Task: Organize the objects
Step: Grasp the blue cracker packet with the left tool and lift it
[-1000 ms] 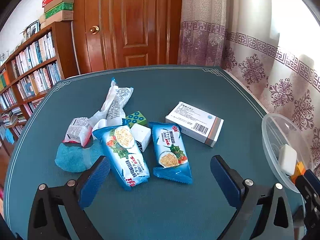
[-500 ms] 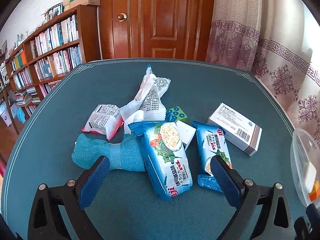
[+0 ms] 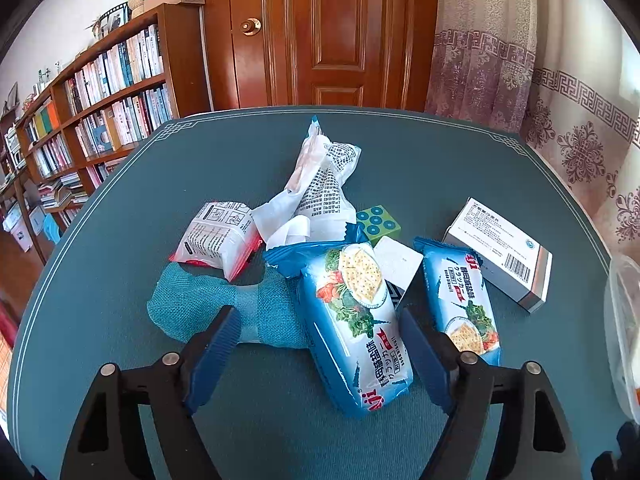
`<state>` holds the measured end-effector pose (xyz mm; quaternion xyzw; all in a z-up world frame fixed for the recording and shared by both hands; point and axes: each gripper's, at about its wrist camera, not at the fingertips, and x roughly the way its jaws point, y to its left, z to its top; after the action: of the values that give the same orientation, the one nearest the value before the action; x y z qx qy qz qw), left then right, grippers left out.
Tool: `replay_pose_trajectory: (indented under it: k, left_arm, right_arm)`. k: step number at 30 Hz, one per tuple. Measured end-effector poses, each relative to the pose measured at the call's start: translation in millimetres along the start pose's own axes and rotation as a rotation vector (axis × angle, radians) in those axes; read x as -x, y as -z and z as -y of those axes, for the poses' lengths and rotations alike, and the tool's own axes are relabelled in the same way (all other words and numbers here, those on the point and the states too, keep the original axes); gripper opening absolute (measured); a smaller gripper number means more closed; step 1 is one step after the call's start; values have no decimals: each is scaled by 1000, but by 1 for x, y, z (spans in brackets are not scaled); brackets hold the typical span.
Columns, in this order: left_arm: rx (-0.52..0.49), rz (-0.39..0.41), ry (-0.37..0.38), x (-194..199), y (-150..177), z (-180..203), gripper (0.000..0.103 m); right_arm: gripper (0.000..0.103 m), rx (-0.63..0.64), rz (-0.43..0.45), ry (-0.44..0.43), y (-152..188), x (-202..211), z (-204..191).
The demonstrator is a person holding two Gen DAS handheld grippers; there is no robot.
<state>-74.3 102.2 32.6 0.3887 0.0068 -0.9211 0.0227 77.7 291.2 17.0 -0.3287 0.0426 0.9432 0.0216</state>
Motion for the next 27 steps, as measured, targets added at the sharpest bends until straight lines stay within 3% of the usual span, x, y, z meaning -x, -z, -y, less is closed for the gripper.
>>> replay_pose_trajectory:
  k: [4,10,27]
  left_arm:
    - [-30,-4,38,5,2,-2,60]
    - [-56,-1,80,17,9,-6,47]
    - [-40,-69,260,47,43,-45,41]
  right_arm:
    - [48,6,-5,-5,2,-2,-4]
    - [48,9,-14,-17,3,-3,-10]
    - [48,-11,-57,-98,-14,-27,-32]
